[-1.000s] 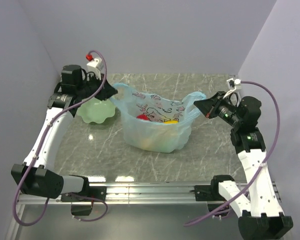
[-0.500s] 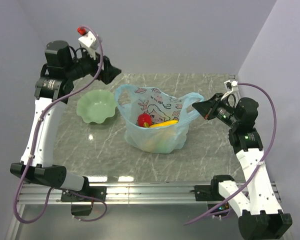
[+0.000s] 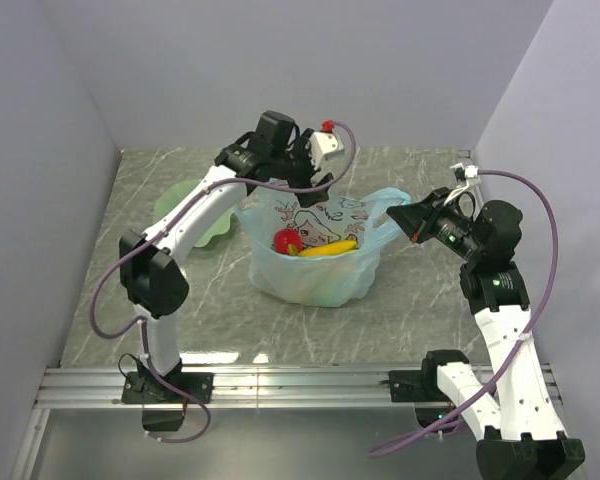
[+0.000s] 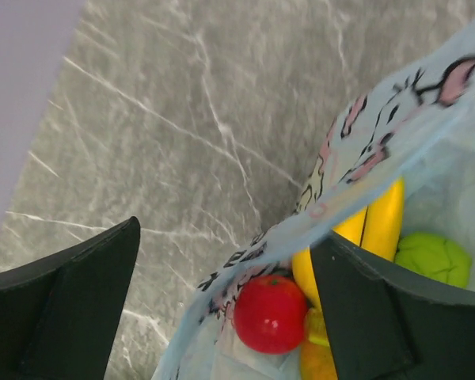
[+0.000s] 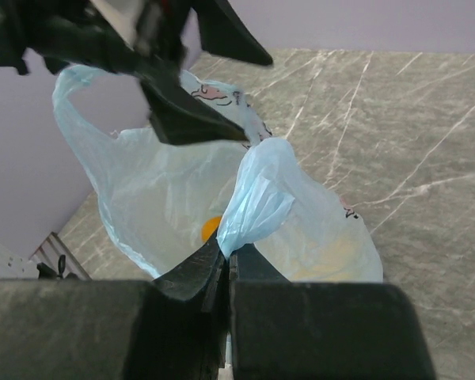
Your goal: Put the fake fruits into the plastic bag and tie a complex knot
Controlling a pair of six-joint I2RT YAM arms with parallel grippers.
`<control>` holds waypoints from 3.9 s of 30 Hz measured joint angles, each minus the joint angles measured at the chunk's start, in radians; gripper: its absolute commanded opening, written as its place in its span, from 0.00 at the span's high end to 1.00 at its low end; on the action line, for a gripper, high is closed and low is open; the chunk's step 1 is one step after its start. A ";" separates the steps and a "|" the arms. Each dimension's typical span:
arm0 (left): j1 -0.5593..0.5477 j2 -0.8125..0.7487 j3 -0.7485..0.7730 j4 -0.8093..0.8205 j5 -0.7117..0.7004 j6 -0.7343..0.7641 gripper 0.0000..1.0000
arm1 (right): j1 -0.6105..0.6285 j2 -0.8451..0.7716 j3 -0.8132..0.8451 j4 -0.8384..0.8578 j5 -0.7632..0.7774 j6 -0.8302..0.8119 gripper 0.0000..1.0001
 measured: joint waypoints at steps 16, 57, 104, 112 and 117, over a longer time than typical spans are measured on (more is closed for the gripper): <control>-0.016 0.041 0.077 -0.339 0.358 0.058 0.98 | 0.074 0.035 0.000 0.046 0.261 0.005 1.00; -0.133 -0.062 -0.302 -0.142 0.275 -0.412 0.49 | 0.251 0.131 -0.021 0.142 0.629 0.103 1.00; -0.030 -0.066 -0.497 -0.138 0.576 0.090 0.73 | 0.234 0.289 -0.253 0.454 -0.151 -0.004 1.00; 0.023 -0.203 -0.480 -0.050 0.480 -0.158 0.16 | 0.243 0.229 -0.253 0.452 -0.069 -0.026 1.00; 0.043 -0.356 -0.410 0.097 0.322 -0.373 0.01 | 0.293 0.203 -0.253 0.401 0.011 -0.077 1.00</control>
